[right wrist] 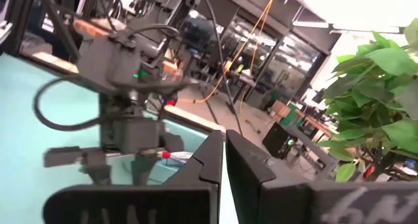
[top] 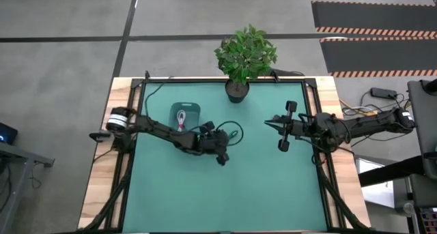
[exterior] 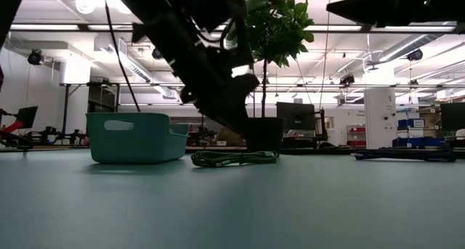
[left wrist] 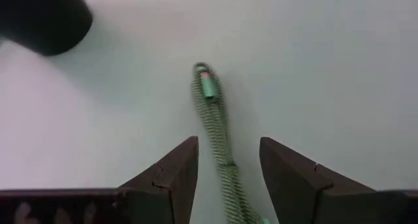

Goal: Pick and place USB-C Cables
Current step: Put the black green charger cable into the green bin

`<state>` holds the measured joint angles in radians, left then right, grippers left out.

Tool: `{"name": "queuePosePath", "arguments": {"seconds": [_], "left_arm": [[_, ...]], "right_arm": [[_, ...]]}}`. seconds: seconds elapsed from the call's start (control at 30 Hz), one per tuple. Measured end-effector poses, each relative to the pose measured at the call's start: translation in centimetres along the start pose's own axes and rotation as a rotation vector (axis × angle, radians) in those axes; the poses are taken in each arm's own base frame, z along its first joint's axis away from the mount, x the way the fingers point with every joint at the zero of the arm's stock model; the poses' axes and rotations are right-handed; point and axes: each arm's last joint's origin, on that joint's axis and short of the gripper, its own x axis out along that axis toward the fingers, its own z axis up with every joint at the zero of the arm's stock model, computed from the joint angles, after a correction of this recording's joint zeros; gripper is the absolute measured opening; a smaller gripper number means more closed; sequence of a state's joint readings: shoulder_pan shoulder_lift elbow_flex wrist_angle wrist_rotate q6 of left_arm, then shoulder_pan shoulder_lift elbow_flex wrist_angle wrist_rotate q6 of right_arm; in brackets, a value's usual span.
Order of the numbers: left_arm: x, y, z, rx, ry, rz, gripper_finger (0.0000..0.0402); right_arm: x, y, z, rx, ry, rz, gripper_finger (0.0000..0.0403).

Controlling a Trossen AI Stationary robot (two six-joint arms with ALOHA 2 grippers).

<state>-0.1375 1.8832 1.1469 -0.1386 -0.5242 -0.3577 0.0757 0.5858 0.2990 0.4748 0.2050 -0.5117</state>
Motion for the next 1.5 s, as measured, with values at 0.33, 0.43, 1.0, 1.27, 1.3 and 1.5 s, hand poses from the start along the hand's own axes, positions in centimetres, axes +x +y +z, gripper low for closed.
{"name": "queuePosePath", "arguments": {"seconds": [0.33, 0.43, 1.0, 1.27, 1.3, 1.5], "left_arm": [[2.1, -0.2, -0.9, -0.042, 0.036, -0.060, 0.0148], [2.4, -0.3, -1.2, -0.073, 0.047, -0.055, 0.0148], [3.2, -0.5, -2.1, -0.081, 0.068, -0.046, 0.0142], [3.2, -0.5, -2.1, -0.103, 0.071, -0.049, 0.0085], [3.2, -0.5, -2.1, -0.103, 0.071, -0.049, 0.0077], [3.2, -0.6, -2.1, -0.112, 0.076, -0.062, 0.0031]], "right_arm": [[0.2, -0.1, 0.2, 0.000, 0.067, 0.032, 0.0011], [0.2, -0.1, 0.2, -0.002, 0.075, 0.036, 0.0011], [0.2, -0.1, 0.1, -0.004, 0.076, 0.036, 0.0011], [0.2, 0.0, 0.1, -0.004, 0.077, 0.036, 0.0011], [0.2, 0.0, 0.1, -0.004, 0.077, 0.036, 0.0011], [0.2, 0.0, 0.1, -0.004, 0.077, 0.036, 0.0011]]}}
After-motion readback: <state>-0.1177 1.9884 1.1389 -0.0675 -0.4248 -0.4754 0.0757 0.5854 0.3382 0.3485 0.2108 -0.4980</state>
